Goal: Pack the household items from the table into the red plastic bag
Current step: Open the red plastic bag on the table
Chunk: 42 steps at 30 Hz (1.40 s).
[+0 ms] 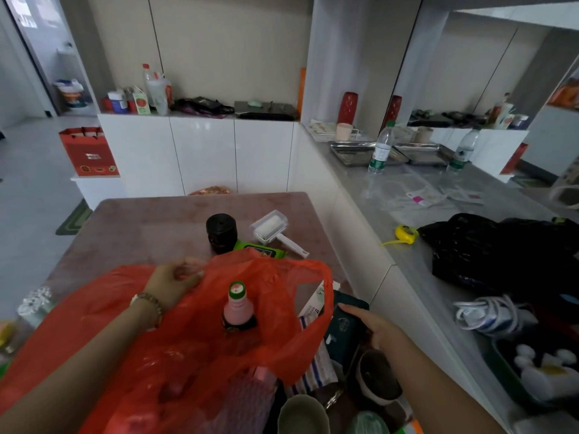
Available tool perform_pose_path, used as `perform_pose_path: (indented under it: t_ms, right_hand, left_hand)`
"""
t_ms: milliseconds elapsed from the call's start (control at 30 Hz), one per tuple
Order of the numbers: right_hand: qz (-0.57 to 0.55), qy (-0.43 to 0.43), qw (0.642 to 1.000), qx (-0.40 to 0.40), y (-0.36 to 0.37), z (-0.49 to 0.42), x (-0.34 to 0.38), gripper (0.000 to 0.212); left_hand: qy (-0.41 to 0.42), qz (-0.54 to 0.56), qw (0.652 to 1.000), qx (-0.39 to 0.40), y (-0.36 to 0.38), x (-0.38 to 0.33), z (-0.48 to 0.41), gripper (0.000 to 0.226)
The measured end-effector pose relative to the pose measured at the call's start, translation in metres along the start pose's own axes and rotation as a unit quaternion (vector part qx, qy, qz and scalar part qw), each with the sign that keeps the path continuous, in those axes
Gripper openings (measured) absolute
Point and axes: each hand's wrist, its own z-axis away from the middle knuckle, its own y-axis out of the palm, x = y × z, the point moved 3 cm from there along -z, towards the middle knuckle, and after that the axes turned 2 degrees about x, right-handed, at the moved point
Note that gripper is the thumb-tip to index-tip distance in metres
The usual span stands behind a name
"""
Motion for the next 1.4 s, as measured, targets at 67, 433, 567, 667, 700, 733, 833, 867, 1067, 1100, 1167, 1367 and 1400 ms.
perform_pose_path:
  t_ms: [67,433,567,667,700,733,833,867,1067,1100,1167,1367,1400]
  right_hand:
    - [-0.025,-0.033,0.999,0.006,0.001,0.008,0.007,0.06]
    - [-0.205,-0.549,0.805,-0.089,0.034,0.205,0.122,0.073]
    - [-0.174,-0.458,0.864,0.118,0.109,0.225,0.11,0.045]
    - [-0.03,-0.227,0.961,0.157,0.179,0.193,0.052,0.051]
    - [0.005,-0.165,0.975,0.146,0.198,0.179,0.03,0.047]
    - [0.025,-0.117,0.984,0.135,0.213,0.166,0.009,0.041]
    - [-0.03,-0.057,0.989,0.135,0.245,0.143,-0.021,0.028]
    - [-0.058,-0.054,0.987,0.141,0.251,0.141,-0.023,0.031]
    - [0.072,-0.163,0.958,0.225,0.227,0.173,-0.001,0.029]
    - [0.089,-0.206,0.934,0.276,0.213,0.19,0.012,0.032]
    - [0.056,-0.302,0.887,0.346,0.173,0.221,0.047,0.036]
    - [-0.16,-0.331,0.92,0.134,0.05,0.162,0.085,0.025]
    - [-0.141,-0.295,0.941,0.088,0.038,0.134,0.072,0.022]
  left_hand:
    - [-0.005,-0.003,1.0,-0.005,-0.002,-0.004,0.0,0.022]
    - [0.017,0.012,1.0,0.012,-0.022,-0.03,0.008,0.02]
    - [0.013,0.046,0.999,0.017,-0.034,-0.039,0.003,0.02]
    - [0.015,0.064,0.998,0.025,-0.044,-0.043,0.003,0.018]
    - [0.016,0.067,0.997,0.027,-0.046,-0.044,0.004,0.016]
    - [0.018,0.072,0.997,0.028,-0.047,-0.044,0.006,0.014]
    - [0.017,0.086,0.995,0.037,-0.047,-0.045,0.009,0.013]
    - [0.014,0.087,0.995,0.041,-0.047,-0.044,0.011,0.013]
    - [0.017,0.079,0.996,0.05,-0.046,-0.033,0.021,0.018]
    - [0.019,0.076,0.996,0.048,-0.045,-0.03,0.022,0.018]
    - [0.018,0.072,0.996,0.046,-0.042,-0.025,0.025,0.017]
    - [0.014,0.041,0.999,0.03,-0.035,-0.017,0.029,0.014]
    - [0.018,0.036,0.999,0.026,-0.031,-0.018,0.029,0.013]
